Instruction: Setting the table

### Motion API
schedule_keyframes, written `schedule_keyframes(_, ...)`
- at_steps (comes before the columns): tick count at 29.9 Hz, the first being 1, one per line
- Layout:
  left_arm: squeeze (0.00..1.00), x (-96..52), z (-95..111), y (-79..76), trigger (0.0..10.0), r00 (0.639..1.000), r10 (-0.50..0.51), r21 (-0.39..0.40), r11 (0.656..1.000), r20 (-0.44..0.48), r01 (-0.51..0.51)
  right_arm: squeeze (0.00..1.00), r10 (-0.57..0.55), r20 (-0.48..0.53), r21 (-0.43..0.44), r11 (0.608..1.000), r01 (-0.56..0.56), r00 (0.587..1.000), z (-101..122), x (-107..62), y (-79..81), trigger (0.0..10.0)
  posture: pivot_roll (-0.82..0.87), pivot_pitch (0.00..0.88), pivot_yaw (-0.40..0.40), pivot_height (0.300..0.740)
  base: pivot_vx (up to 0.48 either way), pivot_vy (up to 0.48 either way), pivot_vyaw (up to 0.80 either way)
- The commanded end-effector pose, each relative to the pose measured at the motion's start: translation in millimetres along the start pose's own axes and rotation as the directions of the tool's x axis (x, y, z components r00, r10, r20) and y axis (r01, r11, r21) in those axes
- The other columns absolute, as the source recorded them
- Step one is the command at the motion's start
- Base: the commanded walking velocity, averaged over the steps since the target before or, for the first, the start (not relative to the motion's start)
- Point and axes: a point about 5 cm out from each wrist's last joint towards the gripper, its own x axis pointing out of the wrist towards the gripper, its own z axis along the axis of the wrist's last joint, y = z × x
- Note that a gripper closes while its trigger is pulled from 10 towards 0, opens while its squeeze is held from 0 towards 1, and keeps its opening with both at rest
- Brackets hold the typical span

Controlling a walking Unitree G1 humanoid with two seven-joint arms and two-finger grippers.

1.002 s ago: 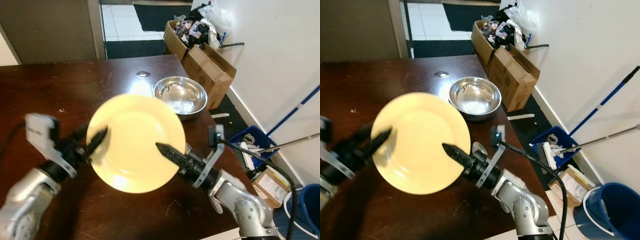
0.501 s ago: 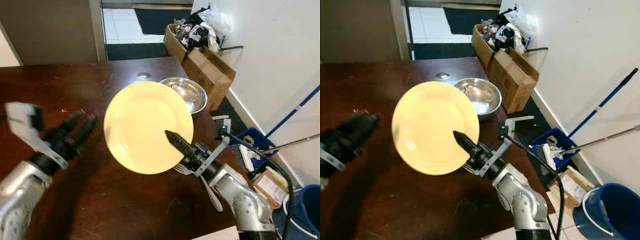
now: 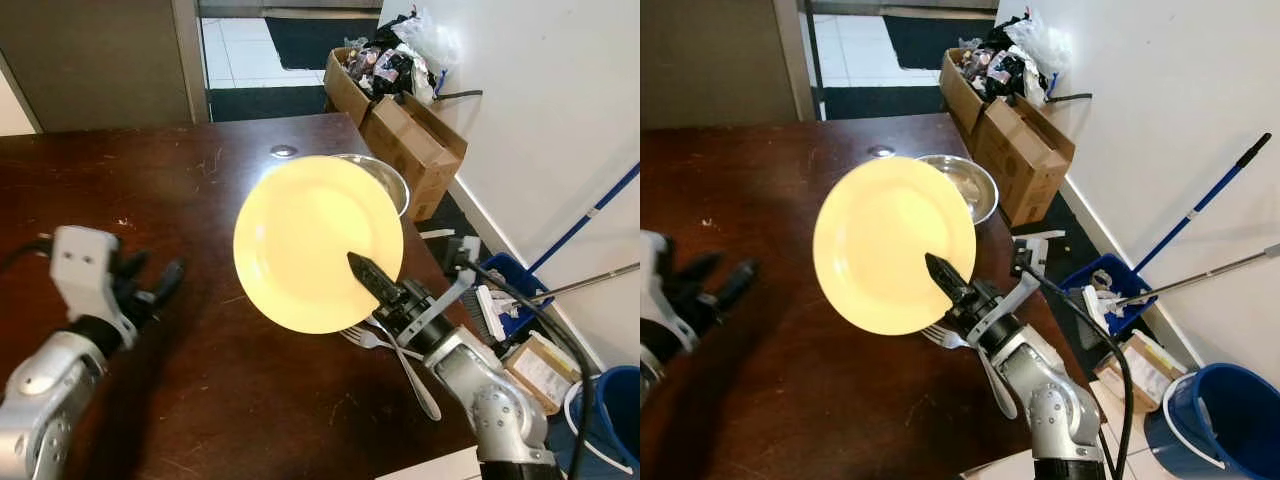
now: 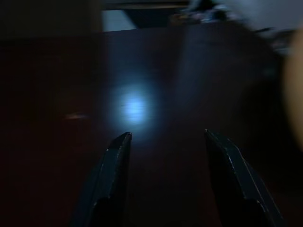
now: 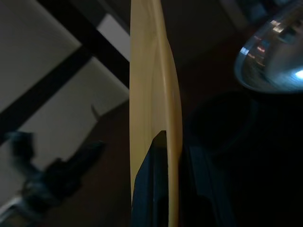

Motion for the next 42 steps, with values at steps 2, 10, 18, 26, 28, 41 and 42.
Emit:
schedule_keyframes(2,0.00,3.7,-7.7,12.4,10.0,0.981,0.192,0.074,0.979,0.003,-0.191,0.00,0.077,0.037,-0.019,0.997,-0.077,0.996,11.1,4.5,17.7,10.0,-0.10,0.020,-0.030,0.740,0.000,0.000,0.00)
schedule_keyframes(10,0.00,7.8,-9.2,-6.7,10.0,0.976,0.213,0.118,0.969,0.042,-0.217,0.00,0.044,0.060,-0.230,0.973,-0.029,0.997,20.2,16.1,28.0,10.0,-0.10,0.021,-0.029,0.740,0.000,0.000,0.00)
schedule_keyframes(18,0.00,6.8,-19.7,-19.9,10.0,0.981,0.191,0.129,0.973,0.030,-0.194,0.00,0.030,0.040,-0.341,0.940,-0.014,0.999,17.3,18.4,32.5,10.0,-0.09,0.021,-0.038,0.740,0.000,0.000,0.00)
schedule_keyframes(26,0.00,14.9,-17.3,-33.8,10.0,0.987,0.152,0.138,0.978,0.057,-0.159,0.00,0.014,0.064,-0.360,0.933,0.010,0.998,18.0,22.4,33.1,10.0,-0.09,0.014,-0.033,0.740,0.000,0.000,0.00)
schedule_keyframes(28,0.00,20.1,-17.0,-41.5,10.0,0.989,0.132,0.135,0.981,0.063,-0.139,0.00,0.004,0.074,-0.370,0.929,0.024,0.997,16.9,23.9,30.6,10.0,-0.09,0.007,-0.014,0.740,0.000,0.000,0.00)
schedule_keyframes(41,0.00,36.8,-9.7,-76.4,10.0,0.995,0.021,0.129,0.991,0.098,-0.033,0.00,0.013,0.090,-0.390,0.920,0.024,0.996,18.6,34.8,27.0,10.0,-0.08,0.000,-0.008,0.740,0.000,0.000,0.00)
schedule_keyframes(42,0.00,36.4,-13.7,-78.0,10.0,0.996,0.017,0.127,0.991,0.090,-0.028,0.00,0.012,0.080,-0.379,0.925,0.019,0.997,14.9,35.1,27.1,10.0,-0.08,0.001,-0.002,0.740,0.000,0.000,0.00)
